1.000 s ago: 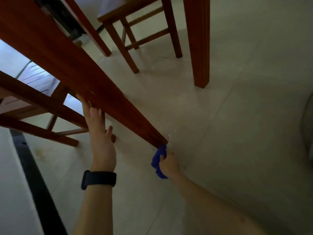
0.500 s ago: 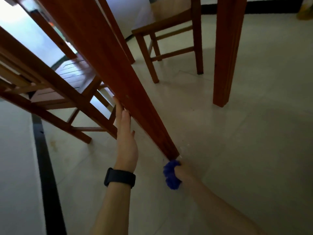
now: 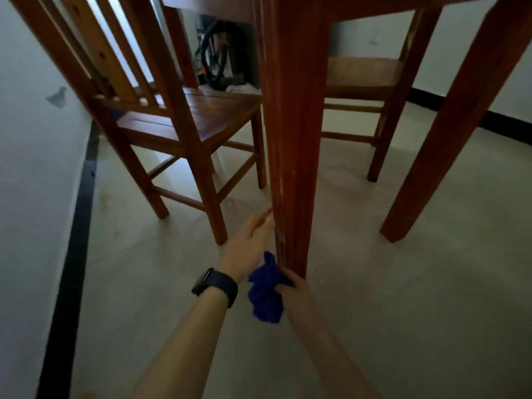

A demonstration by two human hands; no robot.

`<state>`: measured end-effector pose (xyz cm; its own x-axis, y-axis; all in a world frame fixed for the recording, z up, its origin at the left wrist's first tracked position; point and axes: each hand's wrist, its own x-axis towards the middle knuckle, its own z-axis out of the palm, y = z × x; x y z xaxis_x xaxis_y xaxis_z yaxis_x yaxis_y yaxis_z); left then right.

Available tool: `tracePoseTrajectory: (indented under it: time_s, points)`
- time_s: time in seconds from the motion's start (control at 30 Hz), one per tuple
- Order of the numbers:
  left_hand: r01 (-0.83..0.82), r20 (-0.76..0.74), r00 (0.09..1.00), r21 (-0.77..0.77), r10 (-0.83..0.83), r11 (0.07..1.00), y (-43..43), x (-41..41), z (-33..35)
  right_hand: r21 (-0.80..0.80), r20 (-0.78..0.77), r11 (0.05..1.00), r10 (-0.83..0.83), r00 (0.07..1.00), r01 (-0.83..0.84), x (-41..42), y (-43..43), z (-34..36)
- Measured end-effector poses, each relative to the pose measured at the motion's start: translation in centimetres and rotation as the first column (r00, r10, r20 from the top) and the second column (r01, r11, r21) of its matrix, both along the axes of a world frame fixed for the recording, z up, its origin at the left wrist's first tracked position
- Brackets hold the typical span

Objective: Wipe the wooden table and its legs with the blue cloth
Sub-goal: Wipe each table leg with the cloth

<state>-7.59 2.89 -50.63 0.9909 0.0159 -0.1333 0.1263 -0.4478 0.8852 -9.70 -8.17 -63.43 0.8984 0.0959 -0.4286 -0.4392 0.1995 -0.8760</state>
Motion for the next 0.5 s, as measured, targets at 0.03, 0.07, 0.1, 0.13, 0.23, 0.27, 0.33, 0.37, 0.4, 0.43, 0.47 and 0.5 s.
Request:
tracePoseTrajectory:
  time_s: [0.03, 0.07, 0.1, 0.13, 0.23, 0.27, 0.33, 0.37, 0.4, 0.43, 0.47, 0.5]
  points:
    - [0.041, -0.082, 0.996, 0.110, -0.032, 0.993, 0.7, 0.0, -1.1, -0.018, 0.091, 0.999, -0.037, 0.995, 0.039, -0.2, 0.0, 1.4]
    - [0.096, -0.155, 0.985, 0.162, -0.071, 0.982, 1.2, -0.2, -2.1, -0.042, 0.182, 0.997, -0.050, 0.982, 0.058, -0.2, 0.0, 2.6]
    - [0.120, -0.199, 0.976, 0.148, -0.090, 0.982, 1.4, -0.4, -2.8, -0.066, 0.271, 0.996, -0.047, 0.961, 0.067, -0.4, -0.2, 3.8]
    - [0.098, -0.223, 0.972, 0.067, -0.081, 0.993, 1.5, -0.6, -2.9, -0.082, 0.325, 0.993, -0.051, 0.944, 0.082, -0.5, -0.3, 4.8]
    - [-0.143, -0.377, 0.926, -0.367, -0.007, 0.919, 1.7, -0.6, -2.0, -0.049, 0.372, 0.988, -0.119, 0.920, 0.148, -1.0, -0.8, 7.2]
    - [-0.160, -0.388, 0.921, -0.459, -0.035, 0.874, 1.9, -0.4, -1.5, -0.030, 0.388, 0.989, -0.123, 0.913, 0.146, -1.1, -0.9, 8.0]
    - [-0.131, -0.311, 0.949, -0.533, -0.050, 0.836, 2.5, 0.1, -0.8, -0.054, 0.395, 0.993, -0.079, 0.915, 0.109, -1.1, -1.2, 9.4]
    - [-0.136, -0.249, 0.969, -0.541, -0.003, 0.830, 2.8, 0.4, -0.2, -0.110, 0.402, 0.989, -0.049, 0.914, 0.101, -0.8, -1.5, 10.2]
    - [-0.160, -0.170, 0.982, -0.555, 0.077, 0.816, 3.2, 0.7, 0.7, -0.173, 0.420, 0.977, -0.039, 0.907, 0.122, -0.6, -1.8, 11.1]
    - [-0.184, -0.080, 0.982, -0.584, 0.169, 0.791, 3.5, 1.1, 1.9, -0.243, 0.452, 0.953, -0.054, 0.891, 0.181, -0.1, -2.2, 12.1]
    - [-0.195, 0.025, 0.963, -0.622, 0.268, 0.759, 3.8, 1.4, 3.4, -0.292, 0.504, 0.920, -0.085, 0.859, 0.262, 0.4, -2.5, 13.3]
    - [-0.180, 0.145, 0.923, -0.656, 0.356, 0.733, 3.9, 1.5, 5.1, -0.314, 0.583, 0.881, -0.115, 0.805, 0.353, 0.9, -2.5, 14.8]
